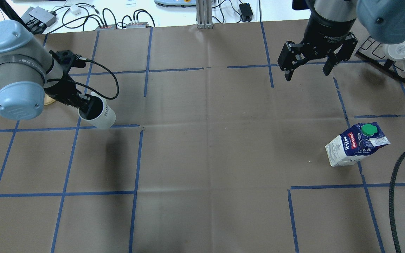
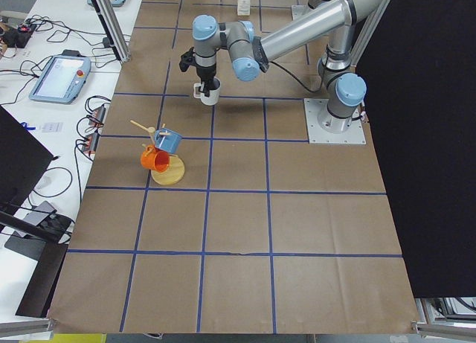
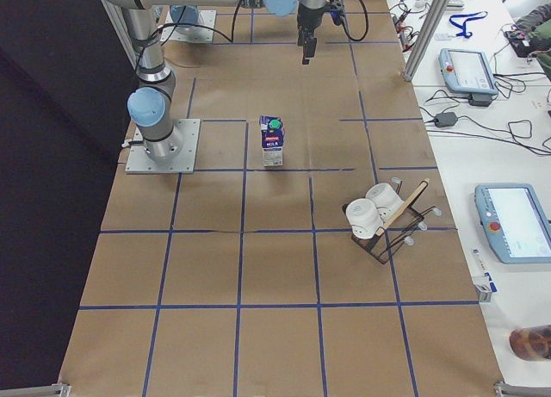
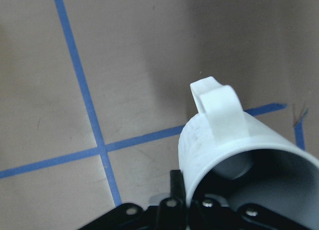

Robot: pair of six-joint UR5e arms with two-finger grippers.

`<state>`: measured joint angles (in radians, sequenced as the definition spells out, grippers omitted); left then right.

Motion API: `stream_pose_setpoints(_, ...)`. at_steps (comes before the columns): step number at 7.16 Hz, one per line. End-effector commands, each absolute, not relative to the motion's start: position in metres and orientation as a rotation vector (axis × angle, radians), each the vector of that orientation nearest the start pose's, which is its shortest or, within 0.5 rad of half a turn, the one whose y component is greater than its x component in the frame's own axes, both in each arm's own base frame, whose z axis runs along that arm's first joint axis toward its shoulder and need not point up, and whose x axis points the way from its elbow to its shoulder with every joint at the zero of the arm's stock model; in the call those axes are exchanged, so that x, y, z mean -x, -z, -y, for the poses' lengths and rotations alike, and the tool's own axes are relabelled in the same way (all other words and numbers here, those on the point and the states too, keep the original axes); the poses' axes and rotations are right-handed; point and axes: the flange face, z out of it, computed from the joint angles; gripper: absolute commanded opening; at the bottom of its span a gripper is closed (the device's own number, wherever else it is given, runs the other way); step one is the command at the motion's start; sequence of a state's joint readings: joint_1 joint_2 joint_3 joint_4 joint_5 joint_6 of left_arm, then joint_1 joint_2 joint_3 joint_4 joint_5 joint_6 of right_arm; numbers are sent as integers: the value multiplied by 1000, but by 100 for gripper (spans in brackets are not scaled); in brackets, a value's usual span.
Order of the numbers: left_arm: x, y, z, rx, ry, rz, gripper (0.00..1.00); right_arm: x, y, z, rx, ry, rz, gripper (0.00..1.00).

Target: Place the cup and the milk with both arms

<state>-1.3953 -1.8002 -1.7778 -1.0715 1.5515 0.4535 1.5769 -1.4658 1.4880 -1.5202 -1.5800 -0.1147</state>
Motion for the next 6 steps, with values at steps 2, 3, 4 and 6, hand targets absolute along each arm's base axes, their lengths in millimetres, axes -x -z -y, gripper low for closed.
stream_pose_setpoints(2, 127, -309, 623, -470, 152, -3121, 0, -136, -469, 527, 191, -119, -3139, 100)
stream_pose_setpoints(3, 154, -304, 644, -510, 180, -3160, 0, -136, -469, 527, 191, -121, -3138, 100)
stream_pose_setpoints(4, 179, -300, 663, -498, 199, -3168, 0, -136, -468, 527, 191, -124, -3138, 100)
stream_pose_setpoints(6, 240, -280, 690, -616, 209, -3140, 0, -136, -463, 520, 191, -138, -3136, 100)
